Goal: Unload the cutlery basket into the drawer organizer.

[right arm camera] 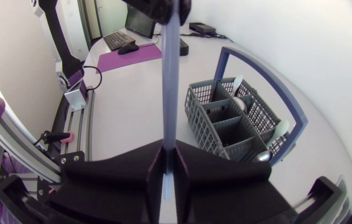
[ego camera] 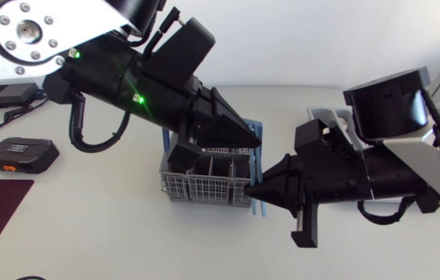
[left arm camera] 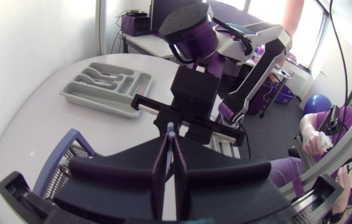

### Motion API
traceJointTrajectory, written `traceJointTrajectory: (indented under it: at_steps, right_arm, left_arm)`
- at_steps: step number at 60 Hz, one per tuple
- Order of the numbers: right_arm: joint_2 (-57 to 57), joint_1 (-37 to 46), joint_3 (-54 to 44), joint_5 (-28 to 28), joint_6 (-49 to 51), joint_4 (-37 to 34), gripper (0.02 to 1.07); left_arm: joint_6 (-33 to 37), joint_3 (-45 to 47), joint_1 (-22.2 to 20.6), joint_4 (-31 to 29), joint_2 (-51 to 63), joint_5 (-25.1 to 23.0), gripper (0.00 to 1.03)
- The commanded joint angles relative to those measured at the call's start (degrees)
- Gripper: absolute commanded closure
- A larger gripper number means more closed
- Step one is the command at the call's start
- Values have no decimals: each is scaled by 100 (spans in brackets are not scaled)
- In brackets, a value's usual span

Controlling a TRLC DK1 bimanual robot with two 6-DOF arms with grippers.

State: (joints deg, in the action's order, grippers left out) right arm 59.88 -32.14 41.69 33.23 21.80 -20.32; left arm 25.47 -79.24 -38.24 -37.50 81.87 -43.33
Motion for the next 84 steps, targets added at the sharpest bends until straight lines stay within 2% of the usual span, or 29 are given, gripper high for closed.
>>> traceJointTrajectory:
  at_steps: [1, 6, 11, 16, 19, 27, 36, 38, 46, 50, 52, 54, 65, 74, 84]
  right_arm:
    - [121, 50, 67, 43, -159, -7, 101]
    - [173, 50, 76, 16, -168, -34, 101]
    - [244, 41, 58, -19, -159, -78, 101]
    - [270, 50, 23, -45, -150, -131, 101]
    - [261, 50, 6, -80, -124, -183, 101]
    - [156, 199, -117, -159, -27, -333, 101]
    - [-108, 762, -240, -150, 158, -544, 101]
    - [-169, 999, -267, -124, 246, -614, 101]
    - [-257, 1861, -276, 34, 509, -763, 101]
    - [-187, 2309, -258, 69, 623, -781, 101]
    - [-125, 2590, -223, 69, 676, -772, 101]
    - [-46, 2810, -188, 69, 720, -755, 101]
    - [683, 3952, 234, 25, 764, -658, 101]
    - [1545, 4524, 761, -230, 606, -640, 101]
    - [2494, 4779, 1315, -695, 351, -544, 101]
  left_arm:
    - [-51, -188, 97, -30, 93, -105, 84]
    - [-60, -223, 141, -30, 93, -105, 59]
    - [-130, -285, 194, 14, 84, -105, 29]
    - [-377, -381, 282, 313, 66, -105, 11]
    - [-526, -461, 326, 480, 66, -97, 7]
    - [-1088, -636, 563, 1069, 49, -97, 7]
    - [-2126, -671, 1214, 2062, 22, -88, 7]
    - [-2240, -671, 1372, 2150, 49, -79, 7]
    - [-2046, -610, 1442, 2018, 154, 246, 8]
    - [-1581, -522, 1161, 1658, 189, 651, 8]
    - [-1229, -487, 897, 1350, 251, 1099, 8]
    - [-1062, -425, 756, 1236, 260, 1231, 8]
    - [-913, -302, 124, 999, 699, 2329, 12]
    - [-895, -469, -228, 735, 1130, 2953, 15]
    - [-930, -671, -395, 550, 1561, 3287, 18]
